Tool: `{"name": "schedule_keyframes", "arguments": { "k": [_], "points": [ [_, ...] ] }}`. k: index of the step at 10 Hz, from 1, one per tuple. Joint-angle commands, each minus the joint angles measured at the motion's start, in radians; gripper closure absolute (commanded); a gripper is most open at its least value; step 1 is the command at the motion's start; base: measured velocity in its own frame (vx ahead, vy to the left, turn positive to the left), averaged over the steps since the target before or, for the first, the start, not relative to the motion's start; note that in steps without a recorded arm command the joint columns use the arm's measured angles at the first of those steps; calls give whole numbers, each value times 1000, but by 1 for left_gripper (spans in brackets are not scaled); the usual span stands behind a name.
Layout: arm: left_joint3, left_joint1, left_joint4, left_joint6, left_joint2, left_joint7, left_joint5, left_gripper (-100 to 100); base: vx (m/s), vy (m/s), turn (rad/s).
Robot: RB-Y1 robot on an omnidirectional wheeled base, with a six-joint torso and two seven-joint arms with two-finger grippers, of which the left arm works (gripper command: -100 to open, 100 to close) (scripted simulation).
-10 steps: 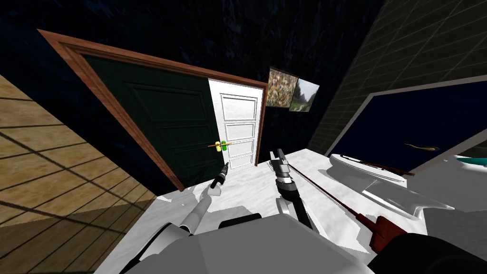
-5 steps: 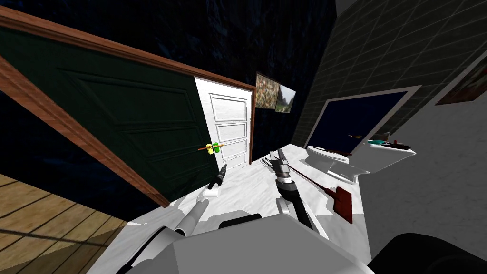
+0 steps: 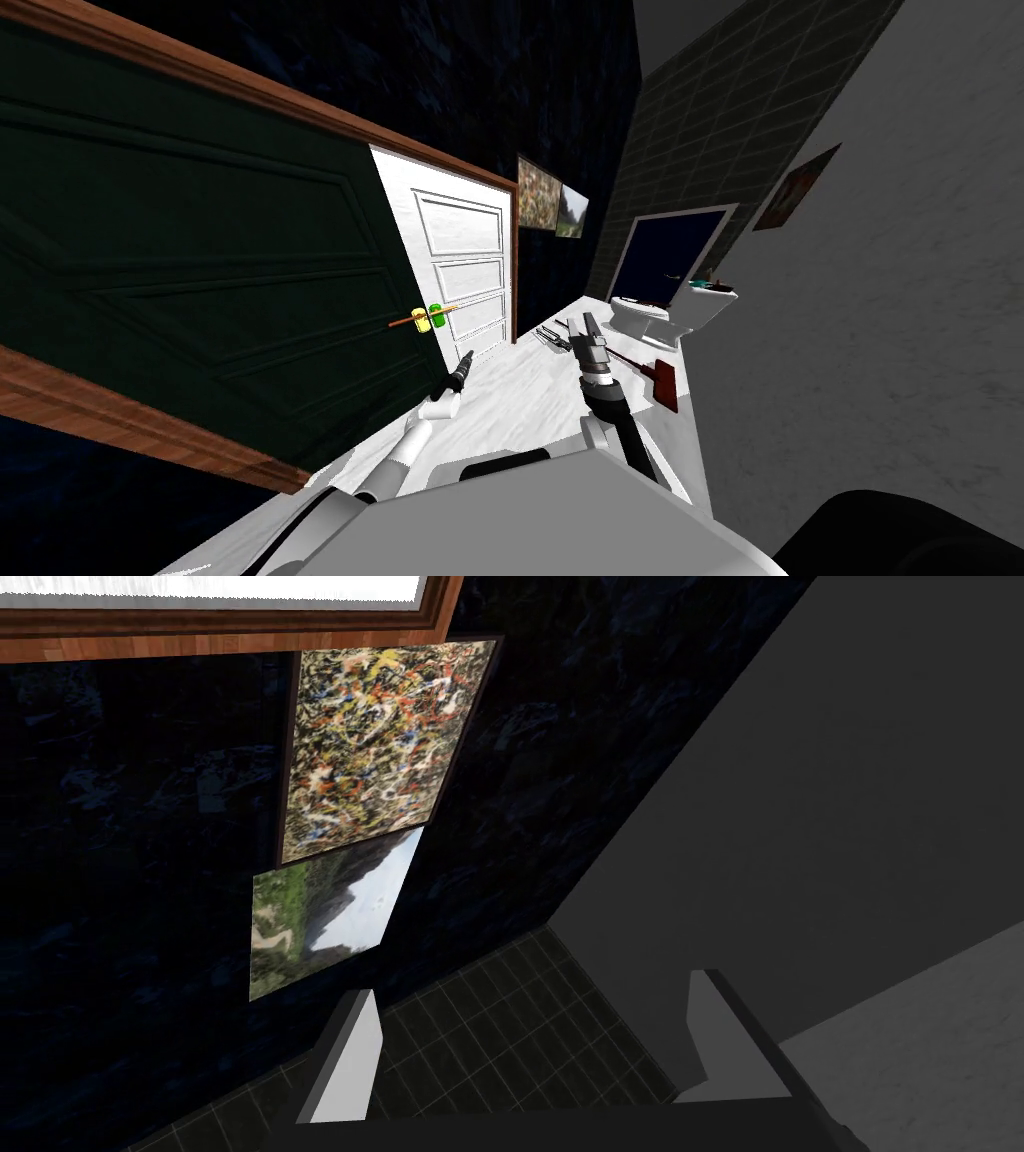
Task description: Push the door open
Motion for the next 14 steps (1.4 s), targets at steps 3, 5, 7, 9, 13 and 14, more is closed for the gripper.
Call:
{"name": "schedule_keyframes", "arguments": {
  "k": [3, 5, 7, 9, 13, 14],
  "points": [
    [-20, 12, 9, 45, 33, -62, 62, -100, -30, 88, -326],
    [-26, 22, 5, 70, 47, -93, 89, -100, -13, 83, -269],
    [-31, 31, 0, 96, 60, -124, 117, -100, -10, 91, -298],
    [-36, 41, -4, 121, 74, -155, 144, -100, -37, 101, -284],
    [-49, 63, -14, 179, 105, -228, 208, -100, -26, 88, -305],
    [-50, 66, -15, 188, 109, -239, 217, -100, -32, 88, -235]
  ]
}}
